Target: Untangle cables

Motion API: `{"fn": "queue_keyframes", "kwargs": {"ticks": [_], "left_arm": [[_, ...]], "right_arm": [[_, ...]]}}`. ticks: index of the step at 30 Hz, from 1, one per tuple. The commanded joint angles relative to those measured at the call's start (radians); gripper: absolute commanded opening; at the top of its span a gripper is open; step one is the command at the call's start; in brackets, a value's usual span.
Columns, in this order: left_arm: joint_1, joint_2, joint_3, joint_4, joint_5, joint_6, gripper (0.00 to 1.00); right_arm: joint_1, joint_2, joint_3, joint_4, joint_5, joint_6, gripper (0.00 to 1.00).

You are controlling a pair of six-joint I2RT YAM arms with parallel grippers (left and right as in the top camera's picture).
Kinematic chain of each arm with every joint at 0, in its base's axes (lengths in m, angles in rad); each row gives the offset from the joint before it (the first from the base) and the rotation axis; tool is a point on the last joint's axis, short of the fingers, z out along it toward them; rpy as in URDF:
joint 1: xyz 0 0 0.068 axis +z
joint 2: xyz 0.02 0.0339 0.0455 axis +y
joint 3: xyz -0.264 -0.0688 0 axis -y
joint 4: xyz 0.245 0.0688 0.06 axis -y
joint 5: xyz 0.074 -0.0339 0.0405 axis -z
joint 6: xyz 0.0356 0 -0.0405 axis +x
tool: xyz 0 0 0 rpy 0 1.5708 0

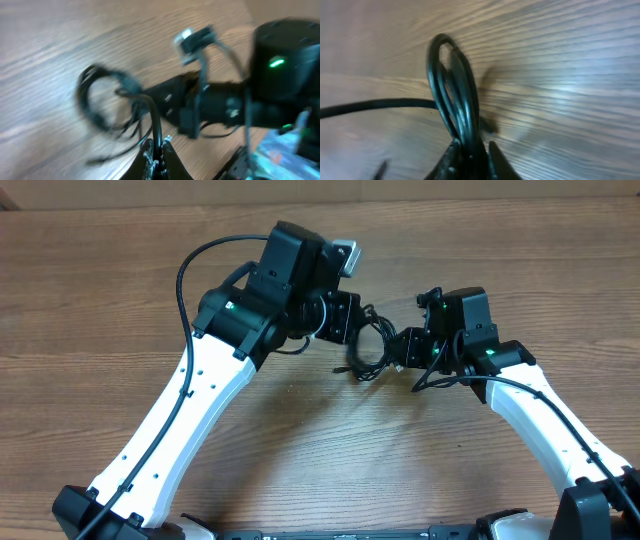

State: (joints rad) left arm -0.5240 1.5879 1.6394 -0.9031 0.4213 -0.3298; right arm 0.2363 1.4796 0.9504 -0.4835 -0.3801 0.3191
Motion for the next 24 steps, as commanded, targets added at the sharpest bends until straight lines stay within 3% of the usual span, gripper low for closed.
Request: {"fn": "queue_keyframes", "kwargs": {"ticks": [1,4,13,14,17,20,24], "left_arm": [[-0.005,-0.015,0.022,-0.067,-0.179,0.042,0.04],[-0.005,0.0,0.011,-0.13,-0.298,0.041,0.04],[-0.004,0.093,-0.037,-0.179,-0.356,0.041,0.04],[-0.003,0.106,-0.04,-0.182,-0.368,0.041,0.09],[0.002,0.14,-0.046,-0.19,-0.381,0.038,0.38],[0.009,0.166,-0.046,-0.192,-0.38,0.038,0.45],[0.009,0.173,-0.046,-0.182,-0.381,0.038,0.58]], "right_arm": [[-0.001,0.005,0.025,-0.002,0.074,-0.005,0.04],[-0.001,0.0,0.033,-0.001,0.018,-0.005,0.04],[-0.001,-0.082,0.148,-0.001,-0.22,-0.018,0.04],[-0.001,-0.094,0.16,-0.001,-0.239,-0.026,0.04],[-0.003,-0.127,0.174,-0.001,-0.216,-0.031,0.04],[-0.005,-0.146,0.174,-0.032,-0.104,-0.018,0.04],[-0.005,-0.146,0.174,-0.049,-0.178,-0.012,0.04]]}}
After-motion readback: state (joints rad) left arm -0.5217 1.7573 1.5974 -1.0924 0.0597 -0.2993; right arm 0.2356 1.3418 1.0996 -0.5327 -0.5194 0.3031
